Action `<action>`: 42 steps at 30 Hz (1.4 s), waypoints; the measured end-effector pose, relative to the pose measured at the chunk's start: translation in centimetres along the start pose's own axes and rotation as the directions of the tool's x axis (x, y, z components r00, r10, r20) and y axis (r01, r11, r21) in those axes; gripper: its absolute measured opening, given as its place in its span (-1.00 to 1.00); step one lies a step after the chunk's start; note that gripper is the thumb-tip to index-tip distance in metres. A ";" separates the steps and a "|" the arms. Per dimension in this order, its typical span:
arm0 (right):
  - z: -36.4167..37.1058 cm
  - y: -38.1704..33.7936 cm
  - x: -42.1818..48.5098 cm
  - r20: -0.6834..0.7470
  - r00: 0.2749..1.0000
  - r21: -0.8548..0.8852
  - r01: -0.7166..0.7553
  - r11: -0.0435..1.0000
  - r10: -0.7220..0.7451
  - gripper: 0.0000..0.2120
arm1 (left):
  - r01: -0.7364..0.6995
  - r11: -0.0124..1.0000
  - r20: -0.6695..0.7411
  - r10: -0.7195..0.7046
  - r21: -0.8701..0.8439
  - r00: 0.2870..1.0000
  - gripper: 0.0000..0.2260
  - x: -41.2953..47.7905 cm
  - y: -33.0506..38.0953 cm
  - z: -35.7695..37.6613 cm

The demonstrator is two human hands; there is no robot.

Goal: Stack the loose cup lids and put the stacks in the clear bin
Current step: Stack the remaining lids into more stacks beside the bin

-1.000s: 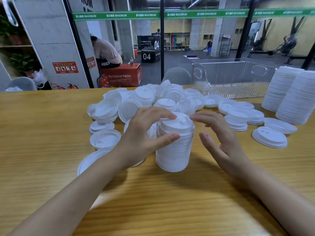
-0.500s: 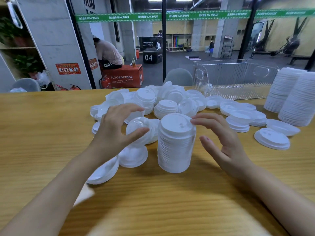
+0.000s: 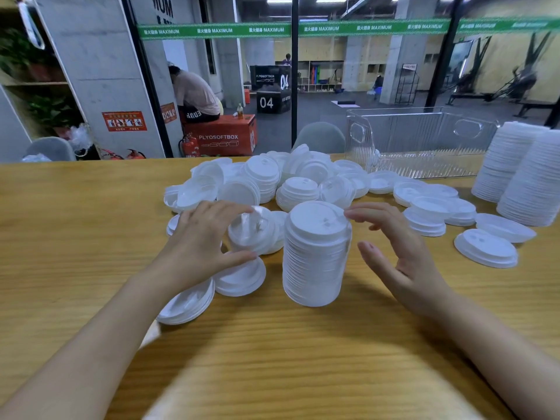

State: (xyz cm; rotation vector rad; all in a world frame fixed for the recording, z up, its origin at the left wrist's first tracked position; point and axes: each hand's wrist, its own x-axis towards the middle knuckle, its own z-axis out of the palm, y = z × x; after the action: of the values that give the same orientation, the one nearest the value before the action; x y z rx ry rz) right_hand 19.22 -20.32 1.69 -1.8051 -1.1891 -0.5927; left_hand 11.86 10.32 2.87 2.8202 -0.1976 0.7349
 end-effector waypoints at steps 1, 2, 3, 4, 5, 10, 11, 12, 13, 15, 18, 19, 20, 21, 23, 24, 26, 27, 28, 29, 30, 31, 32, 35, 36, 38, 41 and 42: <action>0.0 0.0 0.0 0.000 1.000 -0.002 0.001 1.000 -0.001 -0.64 | -0.006 1.000 -0.018 0.006 -0.013 1.000 -0.35 0.0 0.0 0.0; 0.0 0.0 0.0 0.001 1.000 -0.003 0.001 1.000 -0.001 -0.64 | -0.013 1.000 -0.036 0.012 -0.029 0.999 -0.38 0.1 0.1 -0.1; 0.0 0.0 0.0 0.002 1.000 -0.003 0.003 1.000 -0.003 -0.64 | -0.019 0.999 -0.053 0.017 -0.047 0.998 -0.40 0.1 0.2 -0.1; 0.0 0.0 0.0 0.002 1.000 -0.002 0.005 1.000 -0.005 -0.64 | -0.025 0.997 -0.067 0.020 -0.067 0.998 -0.41 0.1 0.2 -0.2; 0.0 0.0 0.0 0.001 1.000 0.000 0.007 1.000 -0.007 -0.64 | -0.031 0.995 -0.078 0.024 -0.091 0.997 -0.42 0.1 0.3 -0.2; 0.0 0.0 0.0 0.002 1.000 0.010 0.008 1.000 -0.008 -0.63 | -0.069 0.965 -0.103 0.044 -0.254 0.994 -0.42 0.3 0.6 -0.5; 0.0 0.1 0.0 0.003 1.000 0.011 0.008 1.000 -0.008 -0.63 | -0.073 0.962 -0.107 0.046 -0.262 0.993 -0.42 0.3 0.6 -0.6; 0.0 0.1 0.0 0.004 1.000 0.012 0.010 1.000 -0.010 -0.63 | -0.070 0.962 -0.109 0.042 -0.265 0.993 -0.42 0.3 0.6 -0.6; 0.0 0.1 0.0 0.003 1.000 0.012 0.012 1.000 -0.012 -0.63 | -0.065 0.961 -0.110 0.036 -0.269 0.993 -0.42 0.3 0.7 -0.6; 0.0 0.0 0.0 0.000 1.000 0.014 0.011 1.000 -0.011 -0.63 | -0.058 0.960 -0.106 0.030 -0.274 0.994 -0.43 0.2 0.7 -0.7; 0.0 0.0 0.0 -0.002 1.000 0.015 0.011 1.000 -0.011 -0.63 | -0.043 0.957 -0.092 0.018 -0.286 0.996 -0.43 0.2 0.8 -0.8; 0.0 0.0 0.0 -0.002 1.000 0.015 0.013 1.000 -0.013 -0.63 | -0.032 0.957 -0.090 0.006 -0.290 0.996 -0.43 0.2 0.8 -0.8; 0.0 0.0 0.0 0.000 1.000 0.016 0.015 1.000 -0.015 -0.63 | -0.018 0.957 -0.089 -0.008 -0.288 0.996 -0.44 0.2 0.7 -0.8; 0.0 0.0 0.0 0.002 1.000 0.018 0.015 1.000 -0.015 -0.63 | -0.003 0.961 -0.089 -0.023 -0.277 0.996 -0.44 0.2 0.7 -0.8; 0.0 0.0 0.0 0.003 1.000 0.018 0.012 1.000 -0.012 -0.63 | 0.031 0.973 -0.115 -0.058 -0.227 0.992 -0.43 0.1 0.8 -0.9; 0.0 0.0 0.0 0.002 1.000 0.015 0.014 1.000 -0.014 -0.63 | 0.044 0.978 -0.147 -0.075 -0.204 0.986 -0.43 0.1 1.0 -1.0; 0.0 0.0 0.0 -0.003 1.000 0.007 0.025 1.000 -0.025 -0.63 | 0.042 0.980 -0.240 -0.089 -0.195 0.967 -0.45 0.3 1.7 -1.3; 0.0 0.0 0.0 -0.005 1.000 0.004 0.028 1.000 -0.028 -0.63 | 0.029 0.977 -0.285 -0.090 -0.212 0.954 -0.46 0.4 2.2 -1.6; -0.1 0.0 0.1 -0.007 1.000 0.001 0.028 1.000 -0.028 -0.63 | 0.014 0.970 -0.322 -0.094 -0.242 0.942 -0.48 0.5 2.7 -1.8; -0.1 0.0 0.1 -0.009 1.000 -0.001 0.024 1.000 -0.024 -0.63 | -0.001 0.960 -0.345 -0.100 -0.282 0.933 -0.50 0.6 3.2 -2.0; -0.1 -0.1 0.1 -0.012 1.000 -0.004 0.019 1.000 -0.019 -0.63 | -0.016 0.945 -0.354 -0.106 -0.326 0.929 -0.53 0.6 3.8 -2.1; -0.1 -0.1 0.1 -0.018 1.000 -0.010 0.014 1.000 -0.014 -0.64 | -0.031 0.927 -0.349 -0.110 -0.373 0.931 -0.56 0.7 4.4 -2.2; -0.1 -0.1 0.1 -0.028 1.000 -0.017 0.010 1.000 -0.011 -0.66 | -0.040 0.906 -0.329 -0.112 -0.421 0.938 -0.59 0.8 5.0 -2.2; -0.1 -0.1 0.1 -0.068 0.998 -0.034 0.008 0.999 -0.010 -0.69 | -0.034 0.848 -0.215 -0.095 -0.529 0.972 -0.59 1.2 6.9 -1.8; -0.1 0.0 0.1 -0.076 0.997 -0.034 0.007 0.999 -0.009 -0.69 | -0.037 0.840 -0.186 -0.076 -0.541 0.980 -0.58 1.3 7.4 -1.6; -0.2 0.0 0.1 -0.081 0.997 -0.032 0.002 0.999 -0.005 -0.67 | -0.057 0.837 -0.147 -0.029 -0.544 0.989 -0.57 1.4 8.1 -1.2; -0.2 0.0 0.1 -0.068 0.998 -0.038 0.008 0.999 -0.010 -0.62 | -0.076 0.840 -0.118 0.015 -0.538 0.993 -0.60 1.4 8.5 -0.9; -0.2 -0.1 0.0 -0.064 0.998 -0.038 0.011 0.999 -0.013 -0.62 | -0.076 0.840 -0.109 0.020 -0.537 0.994 -0.59 1.4 8.5 -0.8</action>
State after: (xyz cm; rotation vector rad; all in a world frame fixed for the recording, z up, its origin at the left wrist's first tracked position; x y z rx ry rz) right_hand 19.21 -20.47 1.85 -1.7981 -1.1535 -0.6789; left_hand 11.14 2.21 5.78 2.2393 -0.3928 0.6945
